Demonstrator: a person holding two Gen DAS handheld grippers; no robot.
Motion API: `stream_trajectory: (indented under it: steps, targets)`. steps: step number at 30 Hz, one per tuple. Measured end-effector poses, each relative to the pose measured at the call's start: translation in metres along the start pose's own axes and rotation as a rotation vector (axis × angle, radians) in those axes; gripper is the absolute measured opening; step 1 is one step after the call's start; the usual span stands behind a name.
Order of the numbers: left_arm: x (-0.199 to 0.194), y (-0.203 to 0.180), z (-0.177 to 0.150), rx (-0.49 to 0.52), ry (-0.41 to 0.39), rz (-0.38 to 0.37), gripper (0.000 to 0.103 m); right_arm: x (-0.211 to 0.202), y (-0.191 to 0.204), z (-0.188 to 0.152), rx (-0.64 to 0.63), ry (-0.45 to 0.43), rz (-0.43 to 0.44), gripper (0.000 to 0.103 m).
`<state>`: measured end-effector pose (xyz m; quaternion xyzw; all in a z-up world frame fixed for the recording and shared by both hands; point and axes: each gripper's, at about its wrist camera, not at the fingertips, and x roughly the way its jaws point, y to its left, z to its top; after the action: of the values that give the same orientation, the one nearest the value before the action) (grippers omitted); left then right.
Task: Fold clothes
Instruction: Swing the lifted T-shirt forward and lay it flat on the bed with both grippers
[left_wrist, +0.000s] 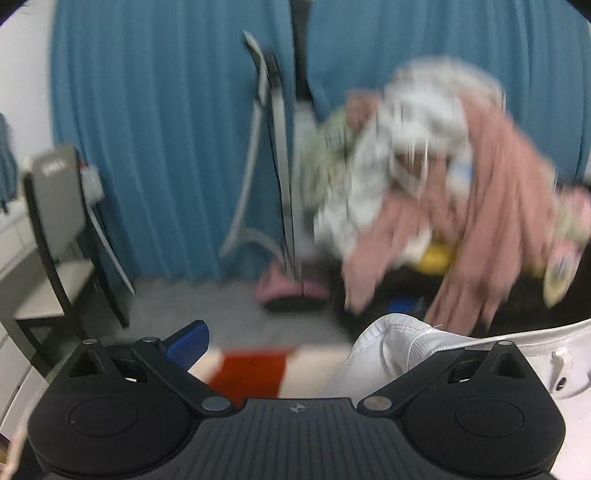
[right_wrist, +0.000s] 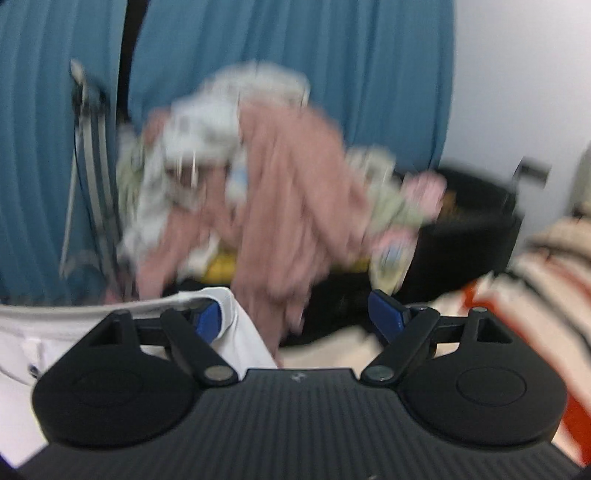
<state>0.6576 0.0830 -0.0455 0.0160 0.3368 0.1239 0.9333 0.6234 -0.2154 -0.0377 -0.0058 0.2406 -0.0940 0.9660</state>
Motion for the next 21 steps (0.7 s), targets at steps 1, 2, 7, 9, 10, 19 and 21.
stream_trajectory:
  steps: [1,2,7,9,10,19,21]
  targets:
    - [0.023,-0.002,-0.017,0.018,0.048,-0.003,0.103,0.018,0.002,-0.012,-0.017,0.048,0.011,0.083]
    - [0.045,-0.003,-0.035,0.036,0.096,-0.007,0.103,0.032,0.004,-0.025,-0.039,0.096,0.017,0.083]
    - [0.074,-0.023,-0.067,0.219,0.177,0.014,0.103,0.069,0.025,-0.046,-0.217,0.332,0.080,0.083]
    - [0.070,-0.029,-0.057,0.291,0.232,-0.006,0.103,0.071,0.034,-0.038,-0.285,0.379,0.107,0.083]
    - [0.061,-0.032,-0.051,0.315,0.238,-0.025,0.103,0.067,0.039,-0.031,-0.319,0.383,0.113,0.083]
    - [-0.043,-0.035,-0.016,0.289,0.099,-0.117,0.103,-0.029,0.058,0.012,-0.185,0.287,0.246,0.083]
    - [-0.078,-0.028,-0.021,0.245,0.063,-0.125,0.103,-0.069,0.051,0.013,-0.143,0.241,0.261,0.083]
